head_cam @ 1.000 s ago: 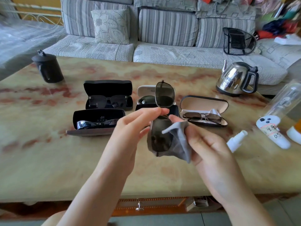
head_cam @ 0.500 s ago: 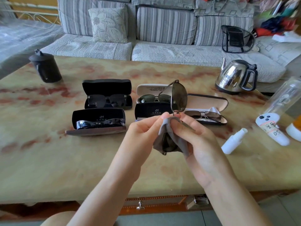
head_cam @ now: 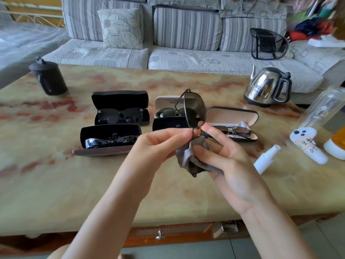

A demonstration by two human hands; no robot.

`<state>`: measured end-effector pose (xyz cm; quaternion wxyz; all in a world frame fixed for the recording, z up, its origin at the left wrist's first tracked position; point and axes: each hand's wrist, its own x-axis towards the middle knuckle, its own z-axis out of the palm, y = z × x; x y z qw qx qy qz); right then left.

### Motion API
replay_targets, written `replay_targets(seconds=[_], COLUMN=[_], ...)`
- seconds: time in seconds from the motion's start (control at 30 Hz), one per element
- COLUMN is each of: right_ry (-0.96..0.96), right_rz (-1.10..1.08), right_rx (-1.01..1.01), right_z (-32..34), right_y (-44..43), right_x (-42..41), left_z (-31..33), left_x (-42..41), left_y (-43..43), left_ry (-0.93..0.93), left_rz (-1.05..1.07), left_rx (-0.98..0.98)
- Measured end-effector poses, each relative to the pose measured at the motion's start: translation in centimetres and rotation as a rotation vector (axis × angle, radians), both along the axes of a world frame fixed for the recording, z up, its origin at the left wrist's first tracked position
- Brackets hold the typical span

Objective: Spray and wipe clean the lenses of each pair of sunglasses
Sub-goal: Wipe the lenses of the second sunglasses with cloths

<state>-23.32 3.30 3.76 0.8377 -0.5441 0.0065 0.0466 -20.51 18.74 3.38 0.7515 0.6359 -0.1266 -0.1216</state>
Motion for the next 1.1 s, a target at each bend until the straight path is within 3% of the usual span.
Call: replay_targets(seconds=[0.57, 0.77, 1.1], right_ry=[-0.031, -0.099, 0.002], right_rz=[-0.011, 0.025, -0.102], right_rx=[-0.407, -0.243, -0.112], right_z=[-1.1, -0.5, -0.8], right_y=[0.1, -0.2, 0.9], right_x=[0.3, 0.0, 0.1], left_z=[-1.1, -0.7, -0.3], left_x=[-0.3, -0.5, -0.8], left_y=[-1.6, -1.8, -2.1], left_ry=[0.013, -0.056, -0.017], left_rz=[0.237, 0.197, 0.179], left_rx=[-0.090, -0.044, -0.028])
